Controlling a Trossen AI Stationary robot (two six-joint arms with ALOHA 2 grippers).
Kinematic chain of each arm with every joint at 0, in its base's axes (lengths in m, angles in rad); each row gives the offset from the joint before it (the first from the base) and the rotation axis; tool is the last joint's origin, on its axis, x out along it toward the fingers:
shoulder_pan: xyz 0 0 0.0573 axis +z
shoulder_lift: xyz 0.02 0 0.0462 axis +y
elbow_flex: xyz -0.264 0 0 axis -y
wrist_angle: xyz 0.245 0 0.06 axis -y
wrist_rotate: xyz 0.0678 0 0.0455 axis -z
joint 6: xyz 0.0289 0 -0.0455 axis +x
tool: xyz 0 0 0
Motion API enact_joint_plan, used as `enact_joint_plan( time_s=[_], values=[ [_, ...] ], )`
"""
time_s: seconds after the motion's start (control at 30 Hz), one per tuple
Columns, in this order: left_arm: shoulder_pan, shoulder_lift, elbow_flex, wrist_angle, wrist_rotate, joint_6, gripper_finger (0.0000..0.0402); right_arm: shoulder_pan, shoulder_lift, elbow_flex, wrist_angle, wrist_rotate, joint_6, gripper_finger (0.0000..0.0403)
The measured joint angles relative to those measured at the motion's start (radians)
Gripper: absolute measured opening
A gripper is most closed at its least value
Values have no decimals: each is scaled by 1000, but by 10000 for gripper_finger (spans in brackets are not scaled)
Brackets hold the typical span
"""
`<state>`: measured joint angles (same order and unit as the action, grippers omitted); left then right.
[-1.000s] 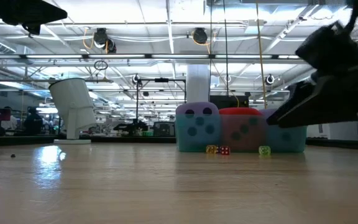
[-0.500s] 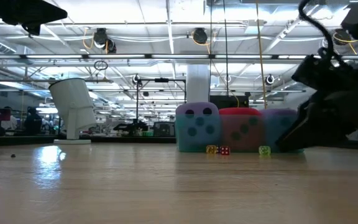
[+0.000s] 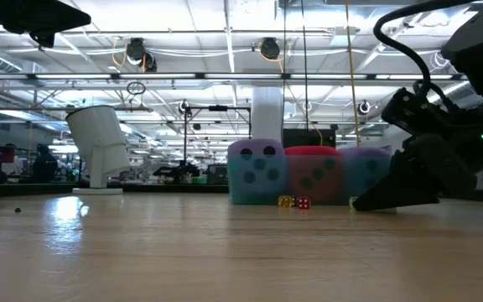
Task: Pick & Place Dice
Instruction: Put the small green die into the blue bin
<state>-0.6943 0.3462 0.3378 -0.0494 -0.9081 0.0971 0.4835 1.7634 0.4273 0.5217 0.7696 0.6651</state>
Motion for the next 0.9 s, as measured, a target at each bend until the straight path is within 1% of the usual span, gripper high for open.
enact_joint_plan(
  time_s=[0.13, 0.4, 0.5, 0.6, 0.67, 0.8, 0.9],
  values=[
    [0, 0, 0, 0, 0, 2, 6, -3, 1, 0, -13, 8, -1, 173],
    [0, 0, 0, 0, 0, -1, 5, -9, 3, -1, -17, 13, 2, 69],
    [0, 0, 0, 1, 0, -1, 6, -9, -2, -2, 10, -5, -14, 43],
    [0, 0, 0, 1, 0, -1, 6, -11, -33, -4, 70, -58, -91, 42],
    [0, 0, 0, 1, 0, -1, 5, -13, -77, -7, 86, -83, -157, 42],
    [0, 0, 0, 1, 0, -1, 5, -36, -231, 11, 108, -85, -282, 57],
    [0, 0, 0, 2, 0, 0, 5, -65, -355, 32, 91, -80, -419, 58]
  ],
)
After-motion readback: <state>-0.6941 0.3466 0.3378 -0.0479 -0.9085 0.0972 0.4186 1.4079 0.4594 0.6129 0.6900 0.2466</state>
